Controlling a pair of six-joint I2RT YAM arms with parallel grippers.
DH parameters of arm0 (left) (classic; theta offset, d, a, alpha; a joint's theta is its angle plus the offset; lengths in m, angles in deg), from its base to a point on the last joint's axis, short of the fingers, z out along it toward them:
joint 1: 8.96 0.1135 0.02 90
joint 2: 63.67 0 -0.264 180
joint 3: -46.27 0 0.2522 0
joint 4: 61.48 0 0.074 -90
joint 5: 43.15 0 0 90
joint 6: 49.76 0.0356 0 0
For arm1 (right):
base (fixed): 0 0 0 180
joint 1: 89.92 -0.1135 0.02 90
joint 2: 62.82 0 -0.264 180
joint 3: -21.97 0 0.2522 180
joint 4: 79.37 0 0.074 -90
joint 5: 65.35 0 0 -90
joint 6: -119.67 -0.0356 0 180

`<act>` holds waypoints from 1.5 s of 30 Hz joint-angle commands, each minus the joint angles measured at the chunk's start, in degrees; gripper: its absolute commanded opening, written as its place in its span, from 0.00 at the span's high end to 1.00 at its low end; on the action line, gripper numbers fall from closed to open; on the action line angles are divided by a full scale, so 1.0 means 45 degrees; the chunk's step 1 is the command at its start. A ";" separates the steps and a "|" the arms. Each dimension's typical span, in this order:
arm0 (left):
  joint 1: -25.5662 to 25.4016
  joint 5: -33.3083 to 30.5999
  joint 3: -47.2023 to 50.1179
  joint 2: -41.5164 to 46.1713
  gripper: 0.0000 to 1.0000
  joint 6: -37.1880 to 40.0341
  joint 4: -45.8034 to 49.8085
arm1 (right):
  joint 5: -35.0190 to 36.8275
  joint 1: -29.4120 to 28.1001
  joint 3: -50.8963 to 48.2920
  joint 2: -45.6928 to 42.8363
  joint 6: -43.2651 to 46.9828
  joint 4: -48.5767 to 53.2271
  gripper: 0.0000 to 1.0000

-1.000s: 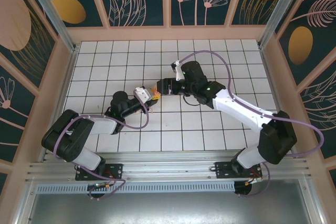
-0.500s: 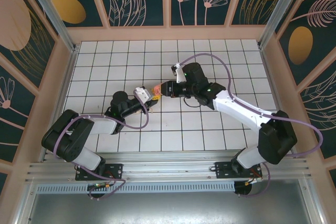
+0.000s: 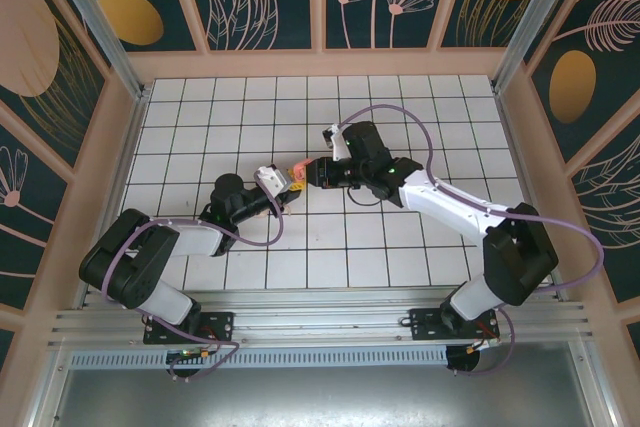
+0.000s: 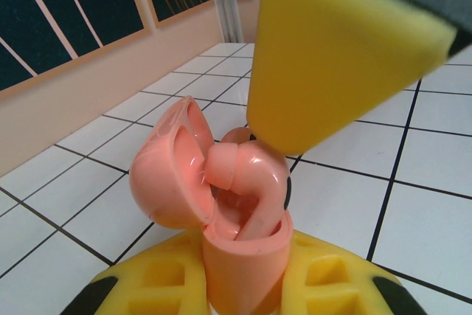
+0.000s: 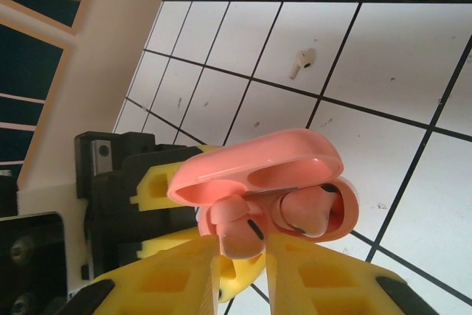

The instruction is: Insert wireless bluetooth earbuds into charging case

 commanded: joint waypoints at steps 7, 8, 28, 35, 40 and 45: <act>-0.0078 0.0201 -0.0038 0.0357 0.91 -0.0112 -0.0430 | -0.0536 0.0013 0.0291 0.0237 -0.0198 -0.0526 0.78; -0.0088 0.0215 -0.0038 0.0356 0.91 -0.0104 -0.0422 | -0.0575 -0.0011 0.0291 0.0240 -0.0197 -0.0563 0.78; -0.0095 0.0230 -0.0080 0.0385 0.92 -0.0153 -0.0408 | -0.1035 -0.0168 0.0408 0.0301 -0.0485 -0.0560 0.78; -0.0092 0.0190 -0.0061 0.0465 0.92 -0.0133 -0.0367 | -0.0898 -0.0178 0.0427 0.0251 -0.0785 -0.0021 0.78; -0.0097 0.0208 -0.0076 0.0436 0.91 -0.0106 -0.0353 | -0.0988 -0.0205 0.0408 0.0129 -0.0974 0.0024 0.77; -0.0094 0.0235 -0.0064 0.0463 0.91 -0.0109 -0.0343 | -0.0753 -0.0188 0.0430 -0.0076 -0.0916 0.0301 0.72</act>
